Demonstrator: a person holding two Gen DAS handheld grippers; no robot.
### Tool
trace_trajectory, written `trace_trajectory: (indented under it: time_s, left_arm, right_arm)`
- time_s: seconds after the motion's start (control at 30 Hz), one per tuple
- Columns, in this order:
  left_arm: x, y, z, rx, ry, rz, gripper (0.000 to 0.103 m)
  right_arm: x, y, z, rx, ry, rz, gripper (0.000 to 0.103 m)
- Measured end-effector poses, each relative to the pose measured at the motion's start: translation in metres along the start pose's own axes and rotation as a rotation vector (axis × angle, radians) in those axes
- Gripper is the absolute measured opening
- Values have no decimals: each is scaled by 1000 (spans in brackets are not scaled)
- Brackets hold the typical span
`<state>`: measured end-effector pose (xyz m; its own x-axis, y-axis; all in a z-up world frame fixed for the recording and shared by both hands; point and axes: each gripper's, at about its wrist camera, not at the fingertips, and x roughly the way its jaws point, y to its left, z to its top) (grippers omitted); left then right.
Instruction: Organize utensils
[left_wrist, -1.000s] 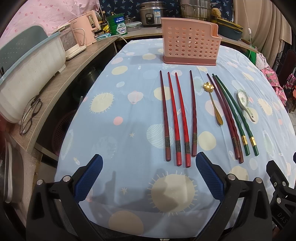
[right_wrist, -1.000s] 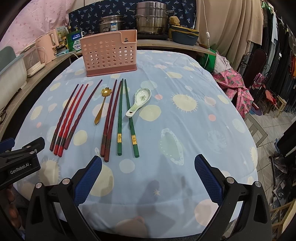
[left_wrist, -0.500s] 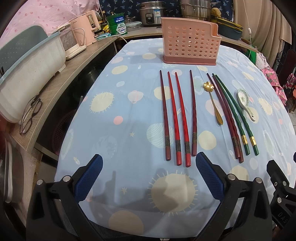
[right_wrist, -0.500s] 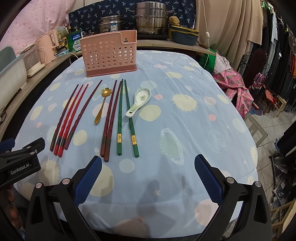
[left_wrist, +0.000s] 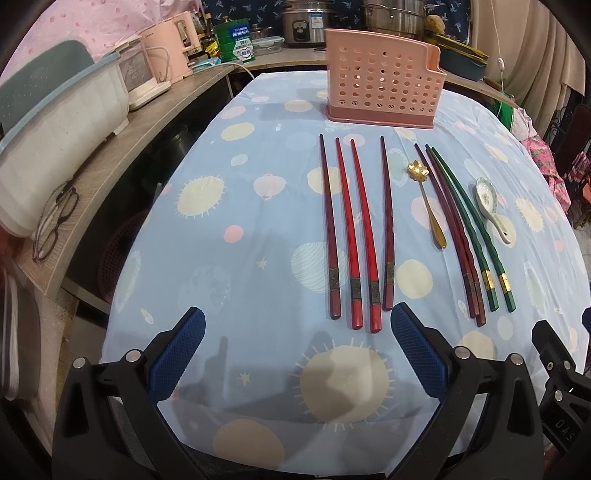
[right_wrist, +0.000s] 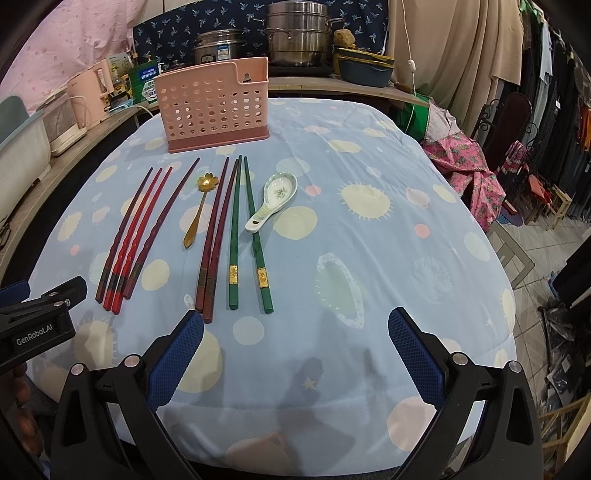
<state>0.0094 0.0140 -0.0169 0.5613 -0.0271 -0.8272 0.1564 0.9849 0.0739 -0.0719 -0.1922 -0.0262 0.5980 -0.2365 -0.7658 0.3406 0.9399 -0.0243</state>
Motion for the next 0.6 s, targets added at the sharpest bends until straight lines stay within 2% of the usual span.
trace_trajectory:
  time_s: [0.43, 0.53, 0.6]
  left_arm:
    - [34, 19, 9, -59, 50, -40, 95]
    - [38, 17, 14, -46, 39, -39, 92]
    - [44, 17, 16, -44, 45, -45, 85]
  right_arm:
    - [11, -12, 6, 29, 5, -13, 96]
    - [11, -13, 6, 33, 6, -13, 96]
    - [14, -14, 10, 38, 4, -10, 96]
